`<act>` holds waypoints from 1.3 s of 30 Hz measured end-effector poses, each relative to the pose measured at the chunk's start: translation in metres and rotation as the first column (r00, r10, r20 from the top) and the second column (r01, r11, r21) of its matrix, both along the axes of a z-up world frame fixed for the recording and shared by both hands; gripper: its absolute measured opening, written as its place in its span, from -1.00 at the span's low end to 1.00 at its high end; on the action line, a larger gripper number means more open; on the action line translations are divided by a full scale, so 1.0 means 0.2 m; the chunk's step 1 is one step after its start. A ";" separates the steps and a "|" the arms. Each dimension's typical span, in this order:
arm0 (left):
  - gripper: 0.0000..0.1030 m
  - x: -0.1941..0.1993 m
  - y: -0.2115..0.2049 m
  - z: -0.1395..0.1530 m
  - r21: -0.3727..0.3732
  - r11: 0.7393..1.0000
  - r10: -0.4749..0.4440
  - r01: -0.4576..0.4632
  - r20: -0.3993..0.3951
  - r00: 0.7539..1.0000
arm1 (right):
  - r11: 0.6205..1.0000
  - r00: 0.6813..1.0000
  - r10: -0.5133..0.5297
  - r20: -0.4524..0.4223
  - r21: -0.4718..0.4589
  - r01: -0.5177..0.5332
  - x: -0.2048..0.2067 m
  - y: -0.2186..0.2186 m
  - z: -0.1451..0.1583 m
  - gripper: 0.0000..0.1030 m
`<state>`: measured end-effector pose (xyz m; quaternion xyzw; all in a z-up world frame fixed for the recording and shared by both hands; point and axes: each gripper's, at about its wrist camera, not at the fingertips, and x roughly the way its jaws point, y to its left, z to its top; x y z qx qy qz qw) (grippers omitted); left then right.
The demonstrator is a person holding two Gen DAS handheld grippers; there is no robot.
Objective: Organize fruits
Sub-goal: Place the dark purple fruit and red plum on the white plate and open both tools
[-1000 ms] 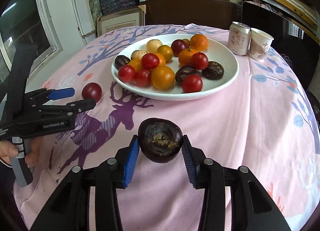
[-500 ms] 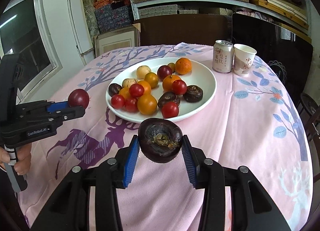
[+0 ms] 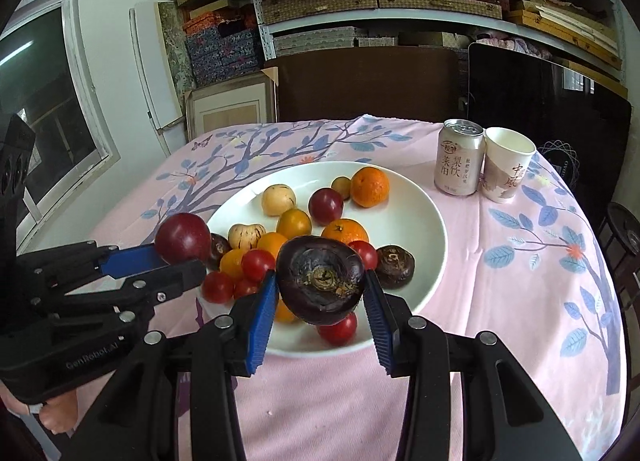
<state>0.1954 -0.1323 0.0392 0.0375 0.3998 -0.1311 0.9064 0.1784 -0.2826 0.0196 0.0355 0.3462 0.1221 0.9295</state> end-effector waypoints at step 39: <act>-0.15 0.25 0.02 -0.14 0.011 0.994 0.112 -0.112 -0.069 0.991 | 0.992 0.992 -0.106 -0.064 0.066 0.110 0.22 -0.02 -0.12 0.16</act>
